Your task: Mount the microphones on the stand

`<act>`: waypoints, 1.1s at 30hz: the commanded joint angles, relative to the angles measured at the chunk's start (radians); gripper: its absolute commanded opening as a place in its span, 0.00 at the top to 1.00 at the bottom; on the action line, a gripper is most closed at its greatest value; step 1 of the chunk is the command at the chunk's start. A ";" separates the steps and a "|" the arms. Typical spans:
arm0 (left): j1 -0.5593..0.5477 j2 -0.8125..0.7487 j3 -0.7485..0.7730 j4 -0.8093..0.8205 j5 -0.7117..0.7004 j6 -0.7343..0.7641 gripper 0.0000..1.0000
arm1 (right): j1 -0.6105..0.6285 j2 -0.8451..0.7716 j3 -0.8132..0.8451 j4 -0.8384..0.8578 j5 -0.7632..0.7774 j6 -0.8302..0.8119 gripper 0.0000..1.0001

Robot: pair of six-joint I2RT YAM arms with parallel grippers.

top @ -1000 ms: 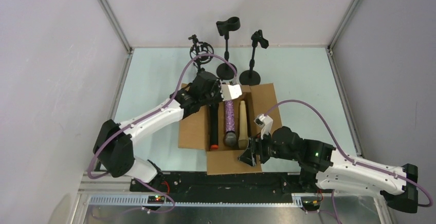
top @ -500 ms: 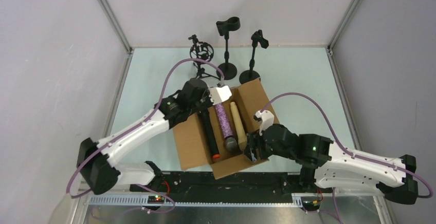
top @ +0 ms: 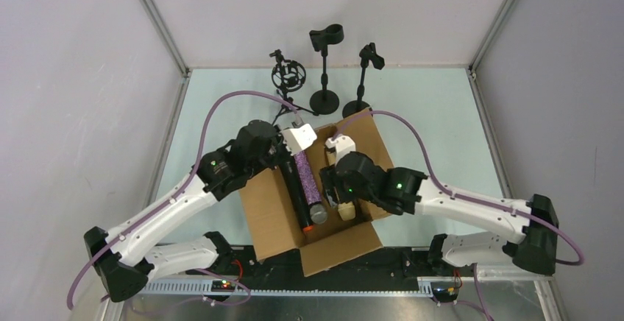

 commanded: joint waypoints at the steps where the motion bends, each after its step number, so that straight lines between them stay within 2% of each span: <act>1: -0.030 -0.048 -0.004 0.037 0.029 -0.066 1.00 | 0.000 0.111 0.079 0.145 0.013 -0.040 0.32; 9: -0.033 -0.055 0.010 0.014 -0.001 -0.089 1.00 | 0.017 0.322 0.102 0.226 0.064 0.024 0.32; 17: -0.033 -0.078 0.019 -0.023 -0.023 -0.141 1.00 | 0.027 0.404 0.102 0.270 0.080 0.049 0.39; 25: -0.034 -0.088 0.052 -0.071 -0.008 -0.168 1.00 | 0.064 0.429 0.124 0.244 0.169 0.040 0.43; 33: -0.035 -0.108 0.037 -0.082 0.025 -0.157 1.00 | 0.049 0.299 0.125 0.162 0.232 -0.019 0.42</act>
